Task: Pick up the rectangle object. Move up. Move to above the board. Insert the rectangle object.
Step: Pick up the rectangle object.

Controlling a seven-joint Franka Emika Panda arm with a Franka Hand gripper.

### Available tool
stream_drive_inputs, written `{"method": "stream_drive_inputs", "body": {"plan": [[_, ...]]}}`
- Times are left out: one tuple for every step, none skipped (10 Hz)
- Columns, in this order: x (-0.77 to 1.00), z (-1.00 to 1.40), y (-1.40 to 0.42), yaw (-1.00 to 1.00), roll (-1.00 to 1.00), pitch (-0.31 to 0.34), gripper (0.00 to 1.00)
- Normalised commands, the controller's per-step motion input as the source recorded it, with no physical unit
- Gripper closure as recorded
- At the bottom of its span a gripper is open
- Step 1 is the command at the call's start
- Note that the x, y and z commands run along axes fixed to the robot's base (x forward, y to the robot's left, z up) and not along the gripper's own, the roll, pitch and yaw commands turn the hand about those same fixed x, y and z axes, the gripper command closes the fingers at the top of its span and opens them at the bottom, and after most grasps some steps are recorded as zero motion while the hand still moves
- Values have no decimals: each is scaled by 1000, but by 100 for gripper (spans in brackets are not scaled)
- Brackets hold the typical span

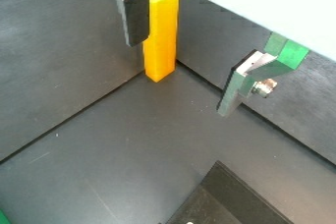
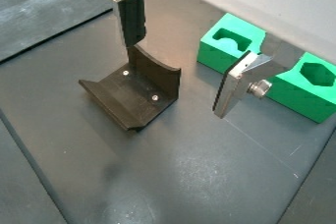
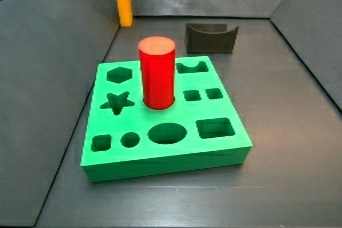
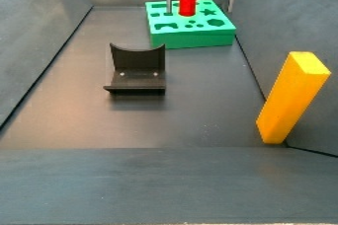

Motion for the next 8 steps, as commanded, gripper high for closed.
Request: {"method": "stream_drive_inputs", "body": {"plan": [[-609,183,400,-97,-97,-77,0],[-906,331,514,-109,-39,-59,0],[-891,374,520,-126,-7,-60,0],[-900,343,523,-120,-20,-66,0],[-897,206,543,-91,-26,-99,0],[-954,0,577,-26,-9,-100,0],[-974,0,591,0,0,-106,0],[-1000,-209,571,0,0,-167,0]]}}
